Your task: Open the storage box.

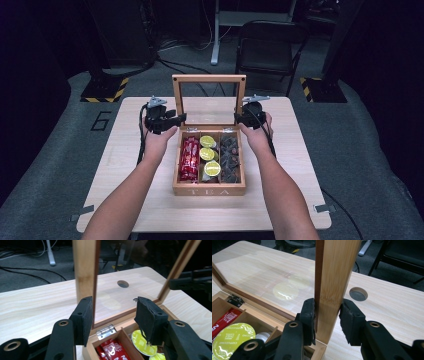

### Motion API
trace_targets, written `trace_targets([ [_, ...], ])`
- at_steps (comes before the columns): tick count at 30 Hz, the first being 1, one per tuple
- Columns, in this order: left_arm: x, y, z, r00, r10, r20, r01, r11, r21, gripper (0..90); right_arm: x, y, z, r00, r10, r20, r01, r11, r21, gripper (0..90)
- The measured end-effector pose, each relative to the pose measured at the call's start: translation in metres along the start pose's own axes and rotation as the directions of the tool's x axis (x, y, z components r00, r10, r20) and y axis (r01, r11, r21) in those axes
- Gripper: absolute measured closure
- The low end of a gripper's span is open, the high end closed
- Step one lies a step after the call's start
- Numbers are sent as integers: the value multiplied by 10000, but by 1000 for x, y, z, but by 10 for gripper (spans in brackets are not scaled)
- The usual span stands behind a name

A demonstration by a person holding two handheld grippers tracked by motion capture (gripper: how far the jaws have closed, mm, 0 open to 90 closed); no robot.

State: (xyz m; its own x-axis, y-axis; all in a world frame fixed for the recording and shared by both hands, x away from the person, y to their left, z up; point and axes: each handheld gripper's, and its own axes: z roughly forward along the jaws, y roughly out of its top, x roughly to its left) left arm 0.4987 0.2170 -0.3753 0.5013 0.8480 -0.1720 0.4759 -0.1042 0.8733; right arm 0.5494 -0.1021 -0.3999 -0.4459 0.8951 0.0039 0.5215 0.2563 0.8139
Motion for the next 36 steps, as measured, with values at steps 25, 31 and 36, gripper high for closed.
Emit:
trace_targets([
  [25, -4, -16, -12, 9979, 117, 642, -133, 9996, 237, 491, -3, 7, 13, 9989, 425, 213, -431, 9985, 329, 639],
  [31, -5, -17, -13, 9973, 141, 723, -156, 9997, 201, 491, -5, 7, 15, 9985, 535, 90, -538, 9979, 357, 639],
  [36, -5, -18, -14, 9968, 130, 789, -148, 9996, 223, 491, -5, 8, 15, 9979, 652, 54, -654, 9970, 404, 638],
])
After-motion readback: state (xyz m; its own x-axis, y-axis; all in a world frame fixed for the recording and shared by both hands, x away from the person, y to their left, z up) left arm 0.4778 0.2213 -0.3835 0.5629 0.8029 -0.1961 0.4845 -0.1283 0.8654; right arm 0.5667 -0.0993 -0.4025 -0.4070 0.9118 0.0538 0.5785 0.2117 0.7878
